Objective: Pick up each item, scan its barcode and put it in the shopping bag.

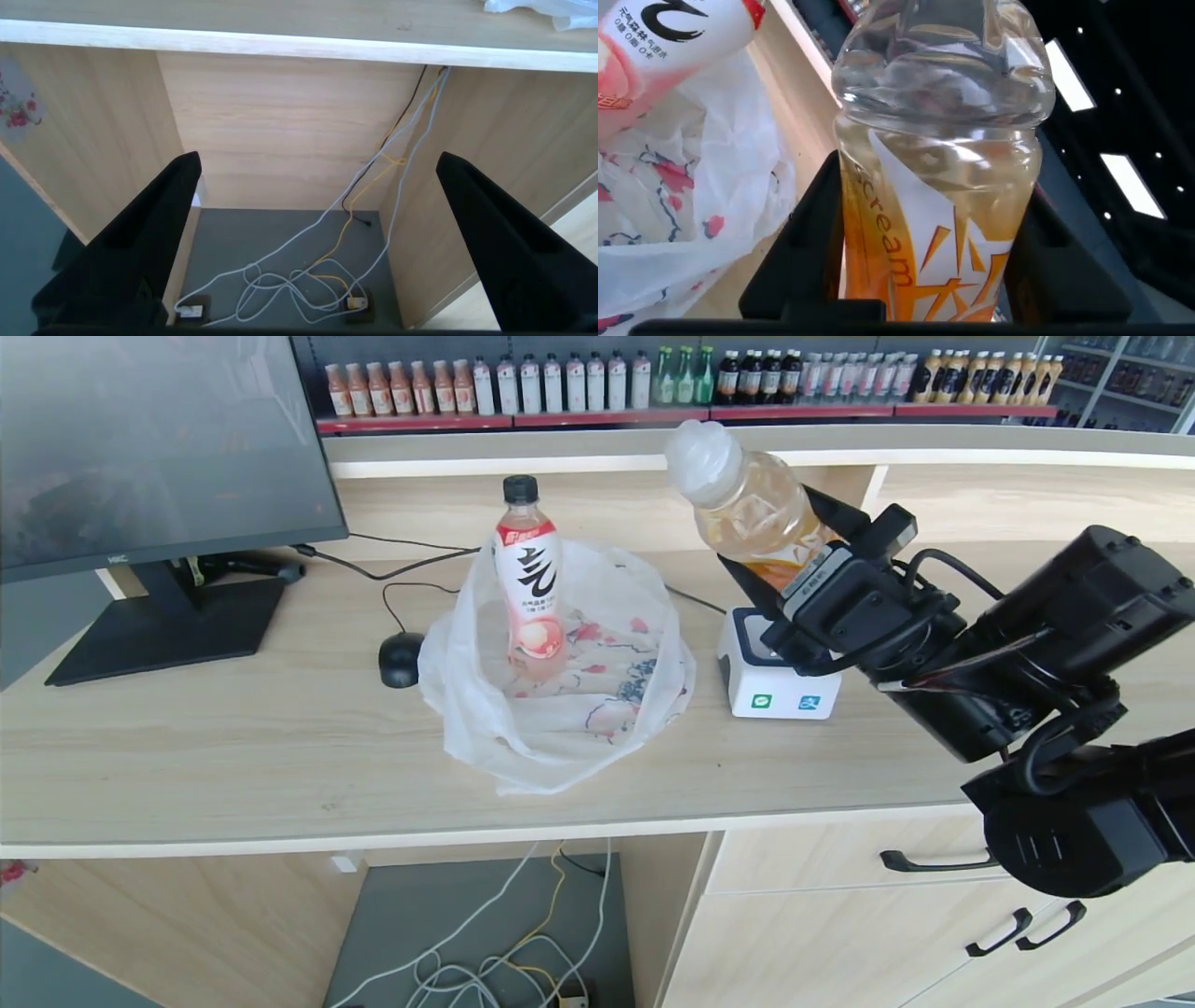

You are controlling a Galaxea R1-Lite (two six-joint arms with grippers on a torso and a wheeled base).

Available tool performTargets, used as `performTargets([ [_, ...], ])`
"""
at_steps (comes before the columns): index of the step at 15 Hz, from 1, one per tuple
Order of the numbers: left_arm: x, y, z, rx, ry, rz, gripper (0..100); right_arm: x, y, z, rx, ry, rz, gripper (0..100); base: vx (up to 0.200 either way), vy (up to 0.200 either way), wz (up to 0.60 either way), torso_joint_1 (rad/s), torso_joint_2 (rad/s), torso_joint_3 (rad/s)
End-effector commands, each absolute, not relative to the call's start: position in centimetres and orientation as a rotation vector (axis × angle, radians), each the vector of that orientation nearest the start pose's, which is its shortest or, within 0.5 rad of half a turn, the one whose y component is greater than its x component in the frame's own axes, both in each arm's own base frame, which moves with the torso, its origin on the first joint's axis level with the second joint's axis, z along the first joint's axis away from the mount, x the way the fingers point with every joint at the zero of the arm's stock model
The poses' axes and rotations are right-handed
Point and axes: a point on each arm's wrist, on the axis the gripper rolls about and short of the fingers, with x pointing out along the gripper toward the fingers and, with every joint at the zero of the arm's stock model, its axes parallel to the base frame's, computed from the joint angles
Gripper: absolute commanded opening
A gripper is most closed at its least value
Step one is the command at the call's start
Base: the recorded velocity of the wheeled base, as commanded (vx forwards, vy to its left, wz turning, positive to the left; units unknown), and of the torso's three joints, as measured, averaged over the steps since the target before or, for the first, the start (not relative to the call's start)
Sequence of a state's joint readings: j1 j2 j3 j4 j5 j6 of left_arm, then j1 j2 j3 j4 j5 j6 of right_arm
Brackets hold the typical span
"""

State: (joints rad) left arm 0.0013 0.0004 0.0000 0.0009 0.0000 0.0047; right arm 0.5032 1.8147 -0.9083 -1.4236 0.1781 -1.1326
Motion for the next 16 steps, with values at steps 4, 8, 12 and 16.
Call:
performTargets([
  [4, -2.3, 0.0, 7.5, 0.005, 0.002, 0.002, 100, 28.9, 16.2, 24.2, -1.043, -0.871, 0.355, 0, 0.0, 0.0, 0.0, 0.0, 0.0, 0.0],
  [8, -2.3, 0.0, 7.5, 0.005, 0.002, 0.002, 100, 29.7, 15.3, 23.7, -1.119, -0.913, 0.372, 0, 0.0, 0.0, 0.0, 0.0, 0.0, 0.0],
  [12, -2.3, 0.0, 7.5, 0.005, 0.002, 0.002, 100, 30.6, 15.4, 22.1, -1.13, -0.952, 0.377, 0, 0.0, 0.0, 0.0, 0.0, 0.0, 0.0],
  [16, -2.3, 0.0, 7.5, 0.005, 0.0, 0.002, 100, 31.1, 15.7, 21.9, -1.134, -0.984, 0.417, 0, 0.0, 0.0, 0.0, 0.0, 0.0, 0.0],
])
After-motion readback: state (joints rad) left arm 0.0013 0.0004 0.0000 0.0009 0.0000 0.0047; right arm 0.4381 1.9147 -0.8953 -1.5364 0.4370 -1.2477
